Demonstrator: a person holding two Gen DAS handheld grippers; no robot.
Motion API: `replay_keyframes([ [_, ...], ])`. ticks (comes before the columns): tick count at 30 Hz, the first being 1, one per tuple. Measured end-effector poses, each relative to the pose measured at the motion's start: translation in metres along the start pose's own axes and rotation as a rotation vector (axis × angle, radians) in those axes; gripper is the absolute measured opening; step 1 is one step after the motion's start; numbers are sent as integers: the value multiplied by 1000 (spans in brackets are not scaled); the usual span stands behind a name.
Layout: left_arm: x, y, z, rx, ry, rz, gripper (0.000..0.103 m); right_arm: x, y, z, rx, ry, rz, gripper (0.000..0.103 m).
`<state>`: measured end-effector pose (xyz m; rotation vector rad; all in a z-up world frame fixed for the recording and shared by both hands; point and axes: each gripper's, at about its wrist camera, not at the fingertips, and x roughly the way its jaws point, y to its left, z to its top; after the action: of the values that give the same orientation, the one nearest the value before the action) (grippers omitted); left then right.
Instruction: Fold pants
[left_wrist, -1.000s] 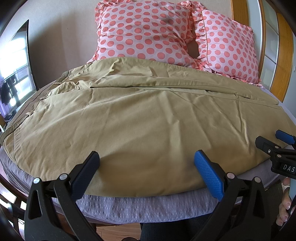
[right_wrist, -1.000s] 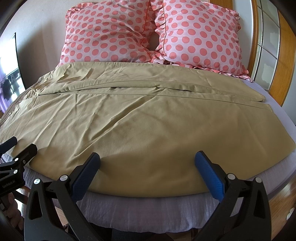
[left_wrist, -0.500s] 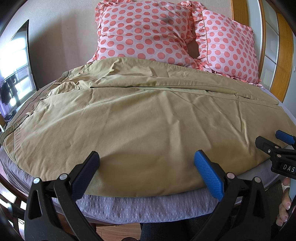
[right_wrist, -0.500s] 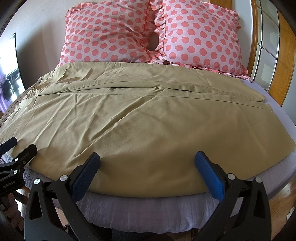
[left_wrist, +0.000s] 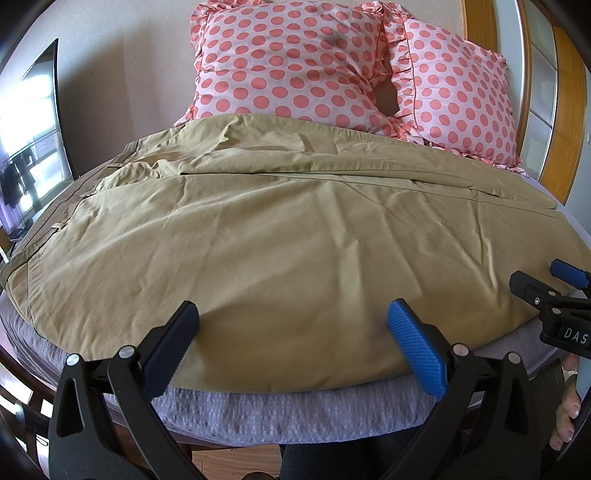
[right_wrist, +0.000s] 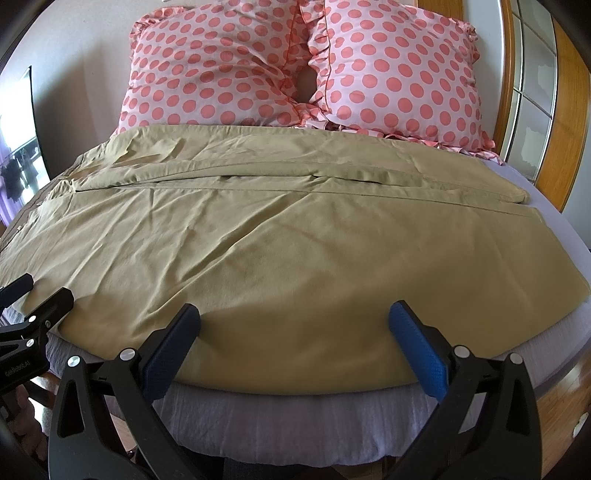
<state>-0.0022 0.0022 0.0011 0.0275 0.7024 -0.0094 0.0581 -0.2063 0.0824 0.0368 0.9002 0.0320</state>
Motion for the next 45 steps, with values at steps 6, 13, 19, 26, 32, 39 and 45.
replay_keyframes([
  [6,0,1,6,10,12,-6,101,1,-19,17,2,6,18,102],
  [13,-3,12,27,2,-1,-57,101,17,-124,135,242,21,-123,102],
  [19,1,25,47,-80,-36,-210,101,124,-222,232,473,149,-420,58],
  [26,14,25,63,-83,-44,-264,101,233,-276,260,714,267,-475,45],
  [32,21,23,65,-69,-50,-289,101,255,-283,261,640,280,-577,45],
  [39,27,30,64,-119,-34,-299,101,242,-297,235,632,156,-463,6],
  [45,9,47,60,-153,-73,-258,101,181,-314,219,758,-71,-231,3],
])
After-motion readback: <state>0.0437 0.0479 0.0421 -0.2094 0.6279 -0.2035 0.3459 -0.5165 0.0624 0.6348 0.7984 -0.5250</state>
